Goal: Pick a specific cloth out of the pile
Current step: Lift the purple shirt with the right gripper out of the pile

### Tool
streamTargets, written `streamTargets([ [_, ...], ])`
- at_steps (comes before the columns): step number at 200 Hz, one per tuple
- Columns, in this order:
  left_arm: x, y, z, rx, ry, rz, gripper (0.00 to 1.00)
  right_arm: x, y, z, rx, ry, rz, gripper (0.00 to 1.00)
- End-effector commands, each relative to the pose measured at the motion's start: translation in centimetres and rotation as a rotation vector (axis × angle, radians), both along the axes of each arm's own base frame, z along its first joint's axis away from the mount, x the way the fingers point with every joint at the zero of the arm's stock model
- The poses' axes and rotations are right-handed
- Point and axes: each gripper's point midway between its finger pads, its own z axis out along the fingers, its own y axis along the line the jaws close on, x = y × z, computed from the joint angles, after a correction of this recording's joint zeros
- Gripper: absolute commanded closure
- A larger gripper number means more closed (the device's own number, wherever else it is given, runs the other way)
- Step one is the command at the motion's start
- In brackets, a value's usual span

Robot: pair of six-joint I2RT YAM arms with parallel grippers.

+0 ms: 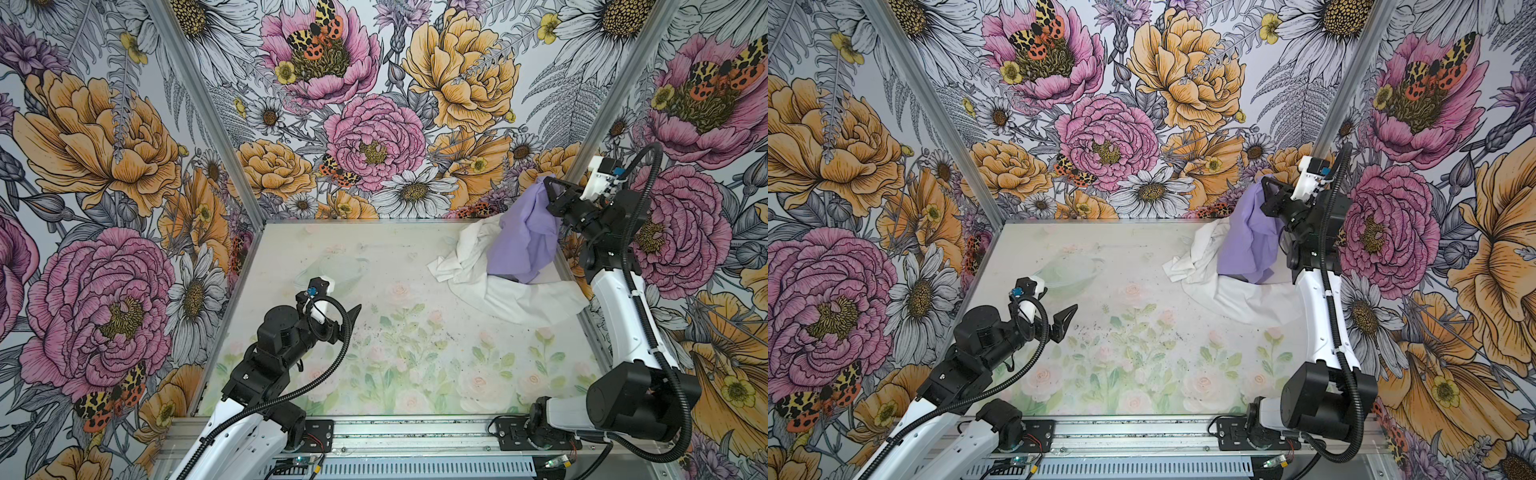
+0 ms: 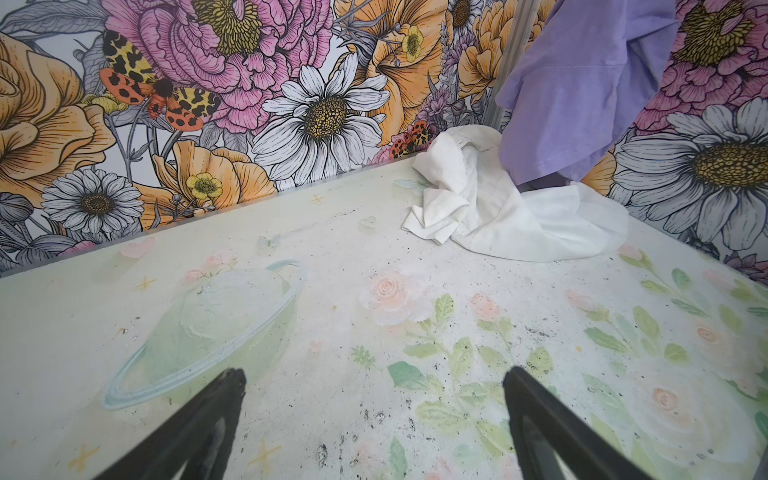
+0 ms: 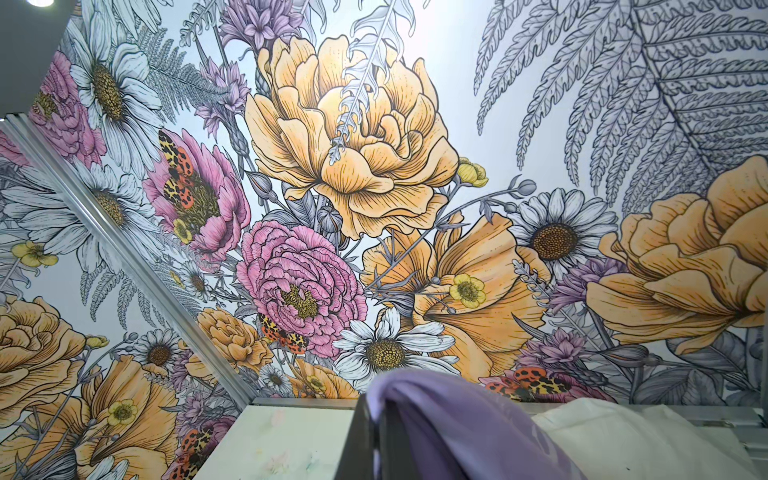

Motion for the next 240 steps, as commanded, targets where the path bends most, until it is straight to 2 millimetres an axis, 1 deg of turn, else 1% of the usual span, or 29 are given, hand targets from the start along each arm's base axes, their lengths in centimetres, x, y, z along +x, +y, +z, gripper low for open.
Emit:
streamTargets([
  [1, 0.2, 0.4, -0.7, 0.022, 0.009, 0.018, 0.01, -2.3, 1.3, 5.5, -0.027, -0.143, 0.010, 1.00],
  [31, 0.2, 0.4, -0.7, 0.023, 0.009, 0.018, 0.01, -2.8, 2.7, 7.0, -0.030, -0.173, 0.038, 1.00],
  [89, 0.2, 0.4, -0.7, 0.021, 0.006, 0.017, 0.01, -4.0, 5.9, 10.8, -0.035, -0.248, 0.105, 1.00],
  [121, 0.2, 0.4, -0.7, 0.022, 0.007, 0.017, 0.01, -3.9, 7.9, 12.3, -0.034, -0.272, 0.149, 1.00],
  [155, 0.2, 0.4, -0.7, 0.022, 0.007, 0.017, 0.01, -3.8, 10.4, 13.7, -0.027, -0.294, 0.205, 1.00],
  [170, 0.2, 0.4, -0.7, 0.022, 0.005, 0.017, 0.01, -3.7, 11.8, 14.2, -0.022, -0.301, 0.235, 1.00],
  [193, 0.2, 0.4, -0.6, 0.020, 0.005, 0.018, 0.01, -3.1, 14.0, 14.2, -0.027, -0.298, 0.276, 1.00],
  [201, 0.2, 0.4, -0.6, 0.019, 0.005, 0.017, 0.01, -3.1, 15.0, 14.3, -0.033, -0.299, 0.294, 1.00],
  [219, 0.2, 0.4, -0.6, 0.020, 0.003, 0.017, 0.01, -2.8, 17.2, 14.0, -0.045, -0.294, 0.331, 1.00],
  [240, 0.2, 0.4, -0.6, 0.021, 0.002, 0.017, 0.01, -2.2, 19.8, 13.3, -0.057, -0.278, 0.377, 1.00],
])
